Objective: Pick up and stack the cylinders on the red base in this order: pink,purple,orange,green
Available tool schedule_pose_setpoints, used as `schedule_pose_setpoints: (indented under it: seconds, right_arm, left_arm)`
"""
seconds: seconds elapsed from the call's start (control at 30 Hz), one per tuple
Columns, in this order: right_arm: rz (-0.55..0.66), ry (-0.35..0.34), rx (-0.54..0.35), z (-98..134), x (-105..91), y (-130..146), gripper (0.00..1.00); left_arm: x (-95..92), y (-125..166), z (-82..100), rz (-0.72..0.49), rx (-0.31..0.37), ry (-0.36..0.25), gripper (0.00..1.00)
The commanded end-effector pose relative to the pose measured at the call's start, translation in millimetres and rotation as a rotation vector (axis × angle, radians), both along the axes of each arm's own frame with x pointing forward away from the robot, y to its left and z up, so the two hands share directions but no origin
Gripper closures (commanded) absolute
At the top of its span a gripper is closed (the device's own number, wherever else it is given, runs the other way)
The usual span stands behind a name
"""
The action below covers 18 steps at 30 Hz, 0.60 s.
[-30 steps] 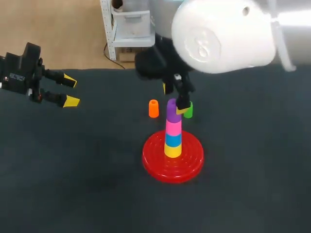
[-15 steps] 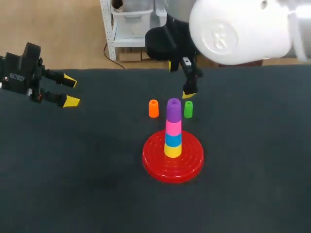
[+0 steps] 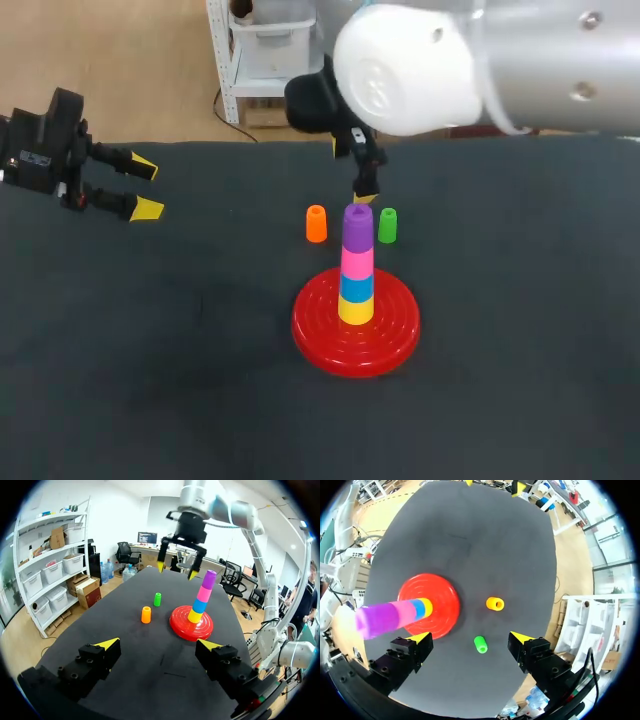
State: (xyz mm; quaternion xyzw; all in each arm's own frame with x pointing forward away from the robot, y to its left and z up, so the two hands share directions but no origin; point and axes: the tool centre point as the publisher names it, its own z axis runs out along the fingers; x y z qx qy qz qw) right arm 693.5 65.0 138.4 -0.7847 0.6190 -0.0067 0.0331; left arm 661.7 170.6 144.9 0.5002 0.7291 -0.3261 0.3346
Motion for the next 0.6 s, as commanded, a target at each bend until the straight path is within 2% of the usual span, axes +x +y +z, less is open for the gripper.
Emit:
schedule_pose_setpoints:
  seconds: [0.03,0.13,0.33,0.5,0.6]
  right_arm:
    - [-0.017,0.102,-0.023,-19,23.7,7,0.0]
    - [-0.064,0.145,0.005,-26,28.4,12,0.0]
    - [-0.117,0.152,0.007,-30,38.1,30,0.0]
    - [-0.192,0.156,-0.031,-35,36.0,33,0.0]
    - [-0.263,0.161,-0.007,-39,30.1,32,0.0]
  left_arm:
    - [0.6,1,-1.3,-0.004,-0.003,-0.002,0.0]
    - [0.6,1,-1.3,-0.004,-0.003,-0.002,0.0]
    - [0.6,1,-1.3,-0.004,-0.003,-0.002,0.0]
    - [0.6,1,-1.3,-0.004,-0.003,-0.002,0.0]
    - [0.6,1,-1.3,-0.004,-0.003,-0.002,0.0]
